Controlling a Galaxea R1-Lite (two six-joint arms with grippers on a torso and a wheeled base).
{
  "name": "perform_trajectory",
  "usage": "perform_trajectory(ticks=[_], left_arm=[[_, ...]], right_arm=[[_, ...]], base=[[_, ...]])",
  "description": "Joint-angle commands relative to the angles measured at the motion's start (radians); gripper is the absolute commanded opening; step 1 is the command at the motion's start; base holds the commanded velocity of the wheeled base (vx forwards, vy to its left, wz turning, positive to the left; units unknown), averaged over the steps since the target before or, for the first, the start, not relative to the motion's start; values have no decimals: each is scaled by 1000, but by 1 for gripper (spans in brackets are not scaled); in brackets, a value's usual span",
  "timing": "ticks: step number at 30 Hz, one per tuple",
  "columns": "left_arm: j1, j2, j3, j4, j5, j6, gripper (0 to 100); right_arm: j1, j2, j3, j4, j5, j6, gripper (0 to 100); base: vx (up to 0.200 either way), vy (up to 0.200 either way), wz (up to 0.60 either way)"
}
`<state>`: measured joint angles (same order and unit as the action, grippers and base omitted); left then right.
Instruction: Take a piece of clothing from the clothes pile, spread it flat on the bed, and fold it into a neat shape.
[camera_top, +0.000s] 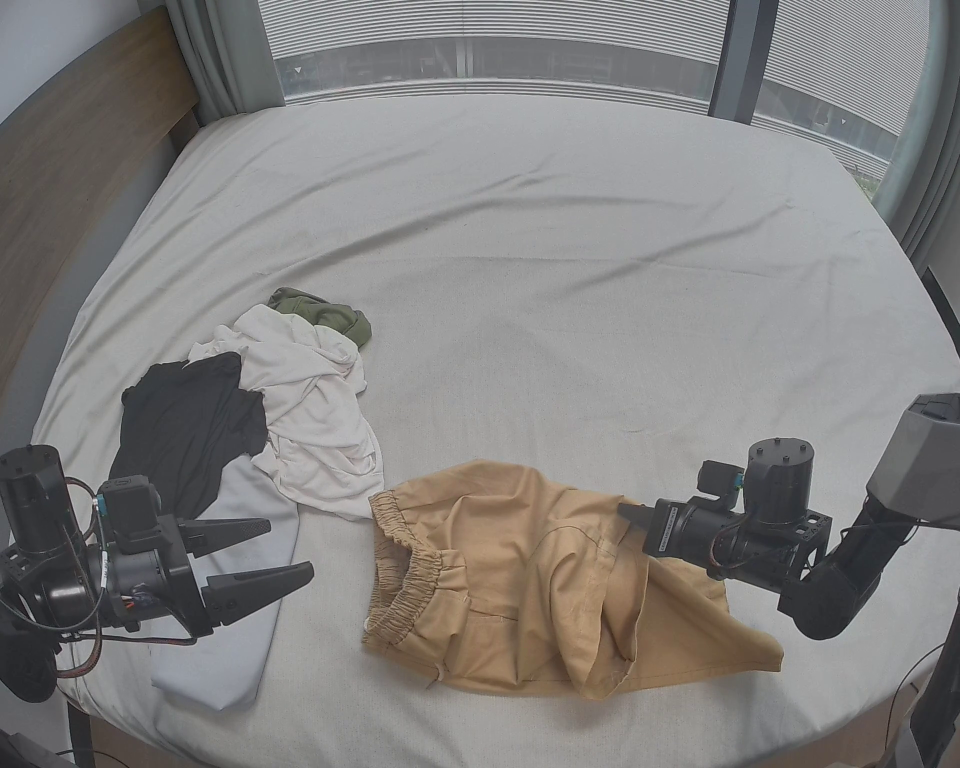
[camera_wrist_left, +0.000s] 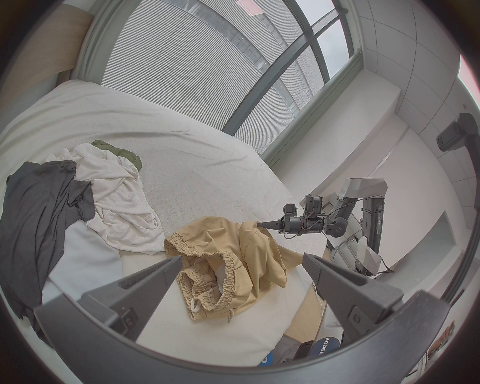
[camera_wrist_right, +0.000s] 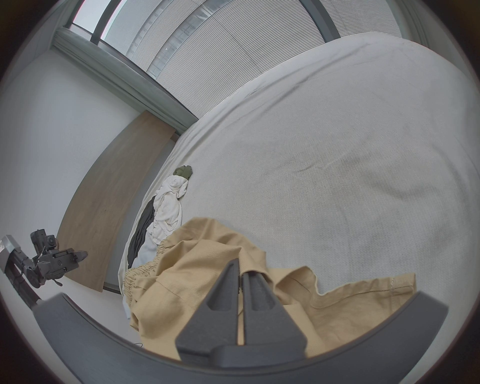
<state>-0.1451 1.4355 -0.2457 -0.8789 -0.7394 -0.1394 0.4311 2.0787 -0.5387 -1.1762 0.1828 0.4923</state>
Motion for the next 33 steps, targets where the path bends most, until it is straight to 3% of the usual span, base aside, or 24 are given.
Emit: perform_trajectory(ticks=[1,11,12,21,27,33], left_arm=[[1,0,0,0,0,0,100],[-1,0,2,0,0,0,100],[-1,0,2,0,0,0,100],[-1,2,0,0,0,-2,100],[-1,2,0,0,0,-2,100],[-1,2,0,0,0,-2,100]], right_arm=[[-3,11,0,0,1,-1,0],[-11,12,17,3,-2,-8,0],[-11,12,17,3,-2,-8,100],[21,-68,43,0,-3,2,100],[86,-154,88,7,-6,35,100],[95,-195,108,15,-45,34,100]], base=[[0,0,0],[0,0,0],[0,0,0],[0,0,0],[0,0,0],[0,0,0]])
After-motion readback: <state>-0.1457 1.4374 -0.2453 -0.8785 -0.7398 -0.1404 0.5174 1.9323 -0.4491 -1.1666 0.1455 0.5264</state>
